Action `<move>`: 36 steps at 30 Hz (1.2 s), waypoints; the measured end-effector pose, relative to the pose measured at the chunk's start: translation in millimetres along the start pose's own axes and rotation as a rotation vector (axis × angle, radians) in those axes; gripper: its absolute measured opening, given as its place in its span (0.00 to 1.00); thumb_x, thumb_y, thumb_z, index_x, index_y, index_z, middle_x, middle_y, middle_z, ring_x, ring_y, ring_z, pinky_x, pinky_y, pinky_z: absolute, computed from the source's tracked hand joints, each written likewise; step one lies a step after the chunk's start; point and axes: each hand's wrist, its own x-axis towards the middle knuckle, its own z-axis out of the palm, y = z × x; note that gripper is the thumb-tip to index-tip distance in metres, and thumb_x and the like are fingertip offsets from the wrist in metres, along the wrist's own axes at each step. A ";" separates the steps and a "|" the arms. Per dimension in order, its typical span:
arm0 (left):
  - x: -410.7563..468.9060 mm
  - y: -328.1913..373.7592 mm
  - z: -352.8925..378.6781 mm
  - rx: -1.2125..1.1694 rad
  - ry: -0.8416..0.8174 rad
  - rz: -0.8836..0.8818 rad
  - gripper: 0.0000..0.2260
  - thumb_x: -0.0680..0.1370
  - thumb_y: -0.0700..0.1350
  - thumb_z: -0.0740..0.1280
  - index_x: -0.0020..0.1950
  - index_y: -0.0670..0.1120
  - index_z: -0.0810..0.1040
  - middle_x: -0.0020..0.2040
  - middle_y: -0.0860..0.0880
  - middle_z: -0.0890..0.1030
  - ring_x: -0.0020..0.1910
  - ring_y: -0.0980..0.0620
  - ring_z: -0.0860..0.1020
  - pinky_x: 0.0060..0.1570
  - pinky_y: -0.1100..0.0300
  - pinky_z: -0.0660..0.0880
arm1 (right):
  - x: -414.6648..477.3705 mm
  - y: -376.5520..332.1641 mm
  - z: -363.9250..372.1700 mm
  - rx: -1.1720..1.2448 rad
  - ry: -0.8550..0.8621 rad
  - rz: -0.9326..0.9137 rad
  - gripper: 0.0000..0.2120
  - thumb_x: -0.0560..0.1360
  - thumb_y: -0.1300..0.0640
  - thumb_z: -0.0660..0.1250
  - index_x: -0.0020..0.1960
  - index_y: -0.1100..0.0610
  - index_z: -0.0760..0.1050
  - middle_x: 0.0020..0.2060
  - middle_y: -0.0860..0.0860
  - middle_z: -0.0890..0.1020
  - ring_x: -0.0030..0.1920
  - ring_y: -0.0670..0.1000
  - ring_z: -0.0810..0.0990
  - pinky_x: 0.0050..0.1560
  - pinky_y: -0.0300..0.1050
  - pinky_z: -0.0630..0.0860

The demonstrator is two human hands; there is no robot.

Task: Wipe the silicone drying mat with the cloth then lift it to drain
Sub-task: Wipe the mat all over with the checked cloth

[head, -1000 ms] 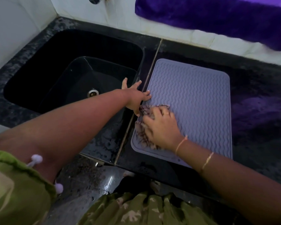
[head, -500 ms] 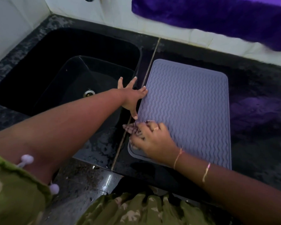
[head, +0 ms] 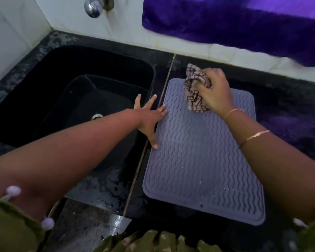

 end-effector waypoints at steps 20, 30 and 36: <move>31.9 14.0 -18.2 0.439 0.054 -0.061 0.60 0.64 0.72 0.66 0.77 0.37 0.40 0.78 0.40 0.43 0.77 0.44 0.40 0.71 0.40 0.36 | 49.9 18.6 49.9 -0.485 -0.014 0.341 0.19 0.75 0.53 0.63 0.65 0.53 0.67 0.63 0.59 0.67 0.60 0.63 0.69 0.56 0.58 0.72; 34.0 22.0 -25.0 0.484 0.019 -0.091 0.59 0.64 0.70 0.70 0.77 0.37 0.43 0.78 0.39 0.45 0.77 0.42 0.42 0.73 0.40 0.41 | 38.1 9.0 57.9 -0.683 -0.419 0.030 0.29 0.73 0.58 0.63 0.73 0.48 0.61 0.74 0.57 0.59 0.71 0.63 0.59 0.68 0.60 0.64; 32.9 20.4 -24.0 0.441 0.068 -0.097 0.48 0.72 0.61 0.69 0.78 0.39 0.45 0.78 0.40 0.46 0.78 0.44 0.44 0.74 0.40 0.44 | -61.6 -24.3 55.5 -0.649 -0.391 -0.106 0.27 0.73 0.55 0.62 0.71 0.50 0.64 0.66 0.56 0.67 0.61 0.59 0.68 0.52 0.49 0.73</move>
